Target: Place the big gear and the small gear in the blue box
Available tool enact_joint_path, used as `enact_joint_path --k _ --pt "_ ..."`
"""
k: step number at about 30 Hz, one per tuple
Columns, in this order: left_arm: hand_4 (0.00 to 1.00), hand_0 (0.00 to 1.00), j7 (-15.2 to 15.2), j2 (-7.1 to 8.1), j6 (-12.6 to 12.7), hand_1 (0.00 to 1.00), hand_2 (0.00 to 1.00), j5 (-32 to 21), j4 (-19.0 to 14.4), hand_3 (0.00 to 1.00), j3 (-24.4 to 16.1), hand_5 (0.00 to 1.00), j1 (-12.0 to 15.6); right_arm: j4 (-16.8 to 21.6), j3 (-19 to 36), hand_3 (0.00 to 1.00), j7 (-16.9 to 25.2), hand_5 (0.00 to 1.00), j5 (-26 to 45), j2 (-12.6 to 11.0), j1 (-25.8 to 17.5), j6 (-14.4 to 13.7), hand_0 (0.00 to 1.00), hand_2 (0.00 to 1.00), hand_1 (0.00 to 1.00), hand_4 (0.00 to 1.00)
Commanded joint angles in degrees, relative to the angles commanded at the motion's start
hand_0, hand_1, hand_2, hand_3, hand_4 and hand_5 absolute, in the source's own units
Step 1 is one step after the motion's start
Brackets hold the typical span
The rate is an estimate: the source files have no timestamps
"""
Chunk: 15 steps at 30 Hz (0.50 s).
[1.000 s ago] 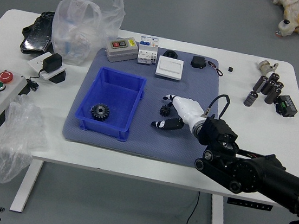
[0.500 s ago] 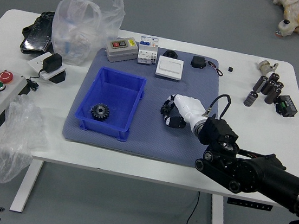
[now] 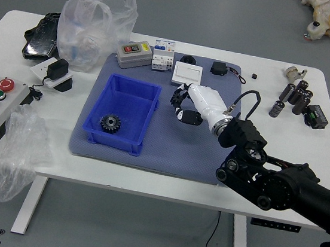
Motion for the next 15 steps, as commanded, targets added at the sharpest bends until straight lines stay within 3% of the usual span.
enact_joint_path --k 5,6,7,12,13,15 --pt "0.729 0.648 0.09 0.02 0.0 0.48 0.521 0.05 -0.03 0.715 -0.05 0.644 0.03 5.56 -1.65 0.652 1.29 0.254 -2.11 0.27 0.99 1.01 0.826 0.618 0.675 0.491" --pt "0.729 0.648 0.11 0.03 0.0 0.48 0.521 0.06 -0.04 0.715 -0.06 0.644 0.03 6.37 -2.42 0.652 1.92 0.254 -2.12 0.38 1.4 2.03 0.826 0.618 0.675 0.491" --pt "0.731 0.647 0.13 0.03 0.01 0.479 0.52 0.05 -0.05 0.717 -0.06 0.649 0.02 6.87 -3.04 0.701 2.38 0.276 -1.97 0.43 1.76 3.0 0.896 0.771 0.783 0.534" --pt "0.731 0.647 0.2 0.12 0.01 0.479 0.52 0.11 -0.08 0.717 -0.08 0.649 0.0 8.19 -5.02 0.701 2.29 0.276 -1.88 0.6 3.38 8.4 0.896 0.771 0.783 0.534" --pt "0.733 0.648 0.22 0.12 0.01 0.48 0.522 0.12 -0.09 0.718 -0.09 0.651 -0.01 8.26 -5.28 0.857 2.14 0.312 -1.71 0.65 3.57 9.09 0.976 0.905 0.914 0.571" --pt "0.733 0.648 0.2 0.12 0.01 0.48 0.522 0.07 -0.09 0.718 -0.06 0.651 -0.02 8.3 -5.56 0.857 1.87 0.312 -1.33 0.66 3.77 9.68 0.976 0.905 0.914 0.571"
